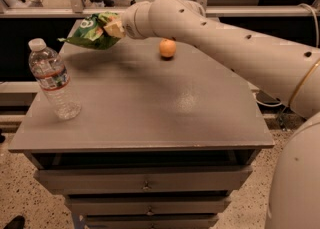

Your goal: Move green rice chip bag near water bottle

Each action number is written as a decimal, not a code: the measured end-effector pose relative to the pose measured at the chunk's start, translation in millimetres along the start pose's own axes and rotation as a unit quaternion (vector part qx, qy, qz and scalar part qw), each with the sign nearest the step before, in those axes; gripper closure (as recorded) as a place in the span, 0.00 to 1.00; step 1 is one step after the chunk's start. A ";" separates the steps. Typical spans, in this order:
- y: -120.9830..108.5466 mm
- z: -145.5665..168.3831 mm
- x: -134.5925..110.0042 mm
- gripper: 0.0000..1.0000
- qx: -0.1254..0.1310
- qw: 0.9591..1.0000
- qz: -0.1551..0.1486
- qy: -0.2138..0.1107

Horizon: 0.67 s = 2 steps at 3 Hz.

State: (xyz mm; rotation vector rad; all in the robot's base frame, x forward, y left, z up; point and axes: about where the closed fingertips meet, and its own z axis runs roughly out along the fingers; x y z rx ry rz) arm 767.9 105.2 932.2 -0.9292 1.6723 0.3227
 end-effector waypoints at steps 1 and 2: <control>25.4 -6.5 7.5 1.00 -0.007 1.000 0.015 0.002; 43.4 -11.7 15.5 1.00 -0.017 1.000 0.021 0.000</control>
Offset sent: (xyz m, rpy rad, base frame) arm -0.0603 0.0165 -0.0332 0.0435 0.0527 0.0329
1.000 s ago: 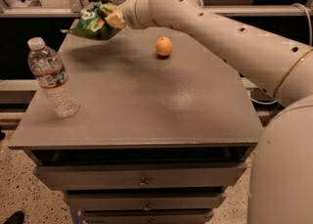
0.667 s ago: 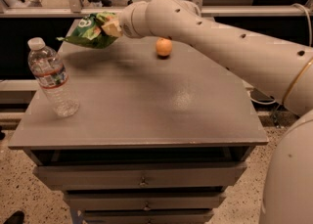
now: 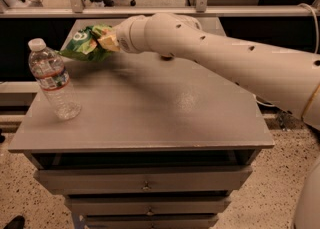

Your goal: Move green rice chip bag near water bottle

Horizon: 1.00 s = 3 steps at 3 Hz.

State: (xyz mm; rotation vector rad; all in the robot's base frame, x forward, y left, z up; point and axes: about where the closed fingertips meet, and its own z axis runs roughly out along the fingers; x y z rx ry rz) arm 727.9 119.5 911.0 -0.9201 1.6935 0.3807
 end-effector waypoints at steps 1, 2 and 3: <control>13.8 -2.7 9.8 1.00 -0.015 1.000 0.001 0.000; 22.3 -5.1 17.8 1.00 -0.031 1.000 0.003 0.001; 25.7 -12.0 21.1 0.85 -0.045 0.999 0.002 0.003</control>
Offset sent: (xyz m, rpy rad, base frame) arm -0.0314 0.0011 -0.0306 0.0100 0.0495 0.0860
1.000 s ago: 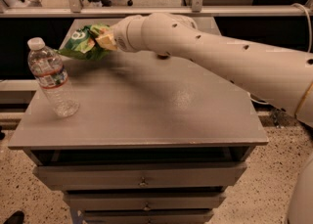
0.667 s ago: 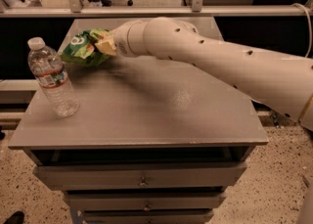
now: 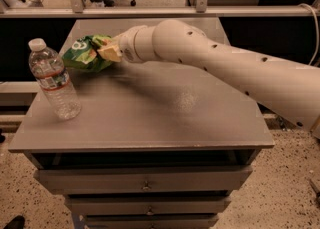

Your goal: Move green rice chip bag near water bottle

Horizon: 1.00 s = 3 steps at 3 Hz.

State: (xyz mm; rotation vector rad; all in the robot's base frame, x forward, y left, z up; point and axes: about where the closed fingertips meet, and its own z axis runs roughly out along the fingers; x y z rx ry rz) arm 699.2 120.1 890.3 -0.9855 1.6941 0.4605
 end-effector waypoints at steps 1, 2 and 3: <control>4.2 -7.4 1.2 0.62 -0.011 1.000 -0.002 0.001; 5.7 -10.8 2.7 0.39 -0.019 1.000 -0.004 0.001; 6.9 -11.3 3.7 0.16 -0.023 1.000 -0.005 0.001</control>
Offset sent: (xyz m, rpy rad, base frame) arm -0.0137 -0.0124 -0.0001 -0.0040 0.0128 0.0481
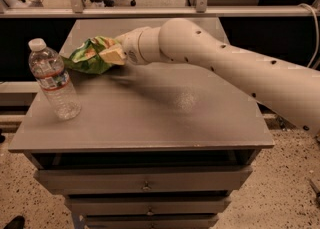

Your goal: Move green rice chip bag near water bottle

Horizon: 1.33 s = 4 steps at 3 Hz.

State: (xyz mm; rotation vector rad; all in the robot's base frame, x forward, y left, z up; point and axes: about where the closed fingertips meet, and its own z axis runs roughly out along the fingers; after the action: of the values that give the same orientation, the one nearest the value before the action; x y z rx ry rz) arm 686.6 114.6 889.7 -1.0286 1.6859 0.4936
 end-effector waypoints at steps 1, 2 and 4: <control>-0.4 -0.3 1.6 0.00 -0.001 1.000 0.000 0.001; -3.8 -7.5 0.9 0.00 0.001 1.000 -0.001 0.001; -6.3 -17.6 0.0 0.42 -0.006 1.000 -0.021 0.009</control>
Offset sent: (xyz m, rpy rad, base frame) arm 0.0019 -0.0093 -0.0014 -0.0073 0.0011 -0.0118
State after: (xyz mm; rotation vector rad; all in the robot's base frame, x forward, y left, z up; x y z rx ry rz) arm 681.9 98.1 897.1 -1.0777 1.6762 0.4679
